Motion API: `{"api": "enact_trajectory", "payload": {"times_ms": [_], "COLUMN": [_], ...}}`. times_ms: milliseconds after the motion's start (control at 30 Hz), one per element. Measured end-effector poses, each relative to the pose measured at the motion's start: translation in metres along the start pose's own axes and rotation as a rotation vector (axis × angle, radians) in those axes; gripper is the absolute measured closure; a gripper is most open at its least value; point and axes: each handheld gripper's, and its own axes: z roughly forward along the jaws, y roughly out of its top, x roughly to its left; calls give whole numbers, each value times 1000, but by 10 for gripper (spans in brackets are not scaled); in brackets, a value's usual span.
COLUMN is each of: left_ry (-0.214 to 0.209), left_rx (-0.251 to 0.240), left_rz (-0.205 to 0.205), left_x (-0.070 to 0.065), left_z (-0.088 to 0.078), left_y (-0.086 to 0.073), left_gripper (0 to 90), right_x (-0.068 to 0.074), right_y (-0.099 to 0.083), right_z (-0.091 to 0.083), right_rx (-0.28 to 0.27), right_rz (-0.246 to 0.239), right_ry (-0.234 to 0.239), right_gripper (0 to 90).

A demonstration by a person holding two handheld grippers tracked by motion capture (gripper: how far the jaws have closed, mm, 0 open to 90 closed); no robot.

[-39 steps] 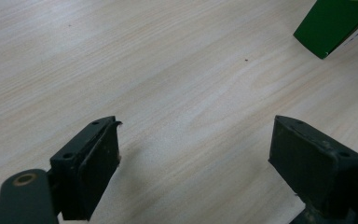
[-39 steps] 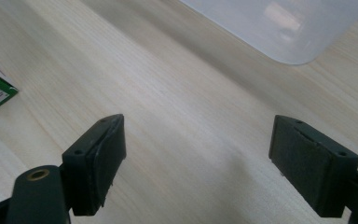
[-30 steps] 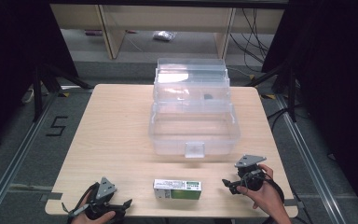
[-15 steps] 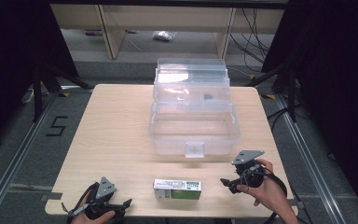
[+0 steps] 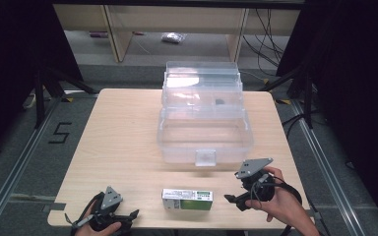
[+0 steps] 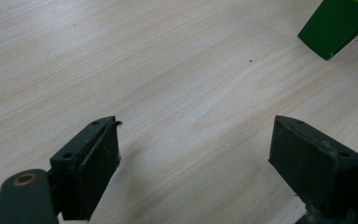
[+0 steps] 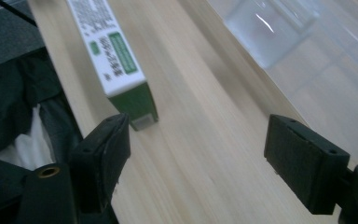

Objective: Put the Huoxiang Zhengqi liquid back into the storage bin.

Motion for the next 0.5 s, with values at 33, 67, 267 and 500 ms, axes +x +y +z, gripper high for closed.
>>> {"api": "enact_trajectory", "payload": {"times_ms": [33,67,267,500], "left_ry": [0,12,2,-3], "left_rx": [-3,-9,-4,-2], "left_rz": [-2,-10,-3,-3], "left_x": [0,-1,0,0], "left_z": [0,1,1,0], "left_y": [0,0,0,0], "left_gripper": [153,153,153,153], "right_x": [3,5,21,31], "right_y": [3,6,21,38], "right_z": [0,0,1,11], "right_rx": [-11,-10,1,37], "right_rz": [2,-24,-82,-173], "right_ry": [15,2,48,84], "right_gripper": [240,241,243,249]}}
